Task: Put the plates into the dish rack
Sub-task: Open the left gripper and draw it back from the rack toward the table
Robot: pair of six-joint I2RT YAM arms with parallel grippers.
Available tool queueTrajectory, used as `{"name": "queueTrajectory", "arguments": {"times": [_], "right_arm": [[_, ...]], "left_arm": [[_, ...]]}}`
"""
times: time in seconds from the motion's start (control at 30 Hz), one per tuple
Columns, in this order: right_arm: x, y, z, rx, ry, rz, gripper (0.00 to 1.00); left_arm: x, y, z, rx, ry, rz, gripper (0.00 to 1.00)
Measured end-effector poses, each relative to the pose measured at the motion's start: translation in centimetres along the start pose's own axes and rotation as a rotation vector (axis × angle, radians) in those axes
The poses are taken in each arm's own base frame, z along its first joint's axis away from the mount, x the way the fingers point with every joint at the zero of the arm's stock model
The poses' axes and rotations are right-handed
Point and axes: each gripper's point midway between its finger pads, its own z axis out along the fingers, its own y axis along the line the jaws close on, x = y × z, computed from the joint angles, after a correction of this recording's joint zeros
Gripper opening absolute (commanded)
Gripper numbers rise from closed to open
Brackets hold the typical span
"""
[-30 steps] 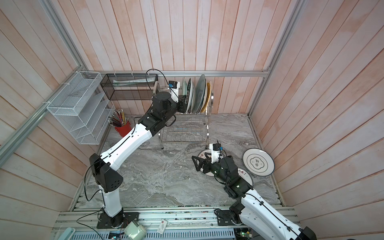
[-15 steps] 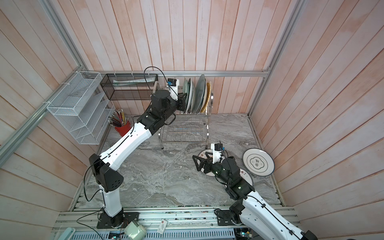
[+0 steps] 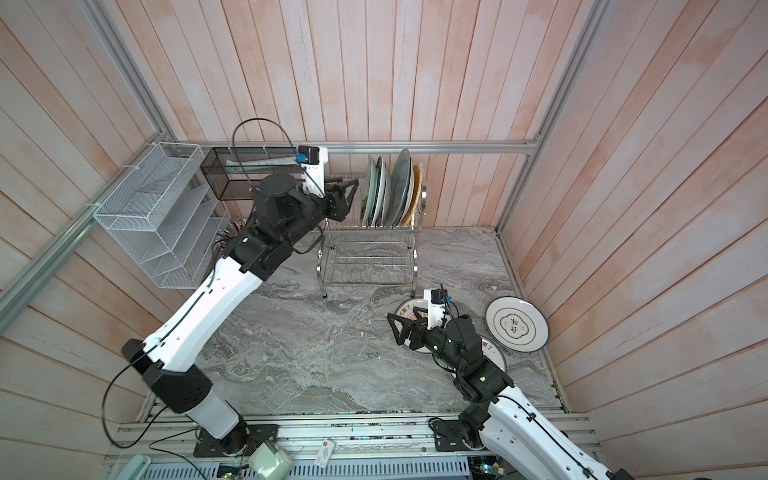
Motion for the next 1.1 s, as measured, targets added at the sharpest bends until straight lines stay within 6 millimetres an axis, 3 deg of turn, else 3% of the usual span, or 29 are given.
{"name": "queueTrajectory", "arguments": {"times": [0.13, 0.2, 0.23, 0.33, 0.47, 0.6, 0.67, 0.77, 0.9, 1.1], "right_arm": [[0.4, -1.3, 0.1, 0.068, 0.027, 0.022, 0.98], [0.9, -2.5, 0.1, 0.123, 0.051, 0.053, 0.98], [1.2, -3.1, 0.2, 0.147, 0.062, 0.068, 0.98], [1.9, -5.8, 0.0, 0.250, 0.090, 0.122, 0.98], [1.5, -11.0, -0.5, 0.409, 0.075, 0.208, 0.97], [0.7, -17.2, -1.9, 0.560, 0.030, 0.319, 0.96], [0.8, -19.4, -2.3, 0.601, 0.023, 0.363, 0.95], [1.9, -21.9, -2.1, 0.628, 0.056, 0.423, 0.95], [4.0, -23.2, -0.8, 0.607, 0.137, 0.455, 0.95], [5.5, -23.8, 1.9, 0.518, 0.266, 0.459, 0.95]], "left_arm": [[1.3, -0.5, -6.6, 0.090, -0.002, -0.034, 0.89], [3.2, -0.4, -10.0, 0.124, 0.006, -0.048, 1.00], [4.3, -0.4, -11.5, 0.136, 0.014, -0.054, 1.00], [9.2, -0.4, -15.3, 0.177, 0.063, -0.062, 1.00], [16.4, -0.3, -19.0, 0.215, 0.167, -0.091, 1.00], [21.7, -0.2, -21.7, 0.235, 0.253, -0.144, 1.00], [23.0, -0.2, -22.9, 0.241, 0.269, -0.163, 1.00], [23.3, -0.4, -24.3, 0.251, 0.252, -0.175, 1.00], [22.8, -0.6, -24.6, 0.261, 0.233, -0.181, 1.00], [24.1, -0.5, -24.0, 0.257, 0.290, -0.198, 1.00]]}}
